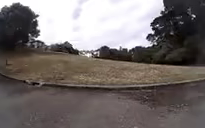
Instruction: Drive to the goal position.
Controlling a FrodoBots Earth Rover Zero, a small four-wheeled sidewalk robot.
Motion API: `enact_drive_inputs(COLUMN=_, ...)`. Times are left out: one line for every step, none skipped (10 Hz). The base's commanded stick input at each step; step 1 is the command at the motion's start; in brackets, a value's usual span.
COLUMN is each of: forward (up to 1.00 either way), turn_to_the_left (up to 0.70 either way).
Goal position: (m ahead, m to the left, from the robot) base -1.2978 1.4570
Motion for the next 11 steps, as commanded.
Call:
enact_drive_inputs(forward=0.30, turn_to_the_left=-0.75)
enact_drive_inputs(forward=0.30, turn_to_the_left=-0.75)
enact_drive_inputs(forward=0.30, turn_to_the_left=-0.75)
enact_drive_inputs(forward=0.30, turn_to_the_left=-0.75)
enact_drive_inputs(forward=0.30, turn_to_the_left=-0.75)
enact_drive_inputs(forward=0.30, turn_to_the_left=-0.75)
enact_drive_inputs(forward=0.30, turn_to_the_left=-0.75)
enact_drive_inputs(forward=0.26, turn_to_the_left=-0.65)
enact_drive_inputs(forward=0.14, turn_to_the_left=-0.39)
enact_drive_inputs(forward=0.03, turn_to_the_left=-0.13)
enact_drive_inputs(forward=-0.30, turn_to_the_left=0.75)
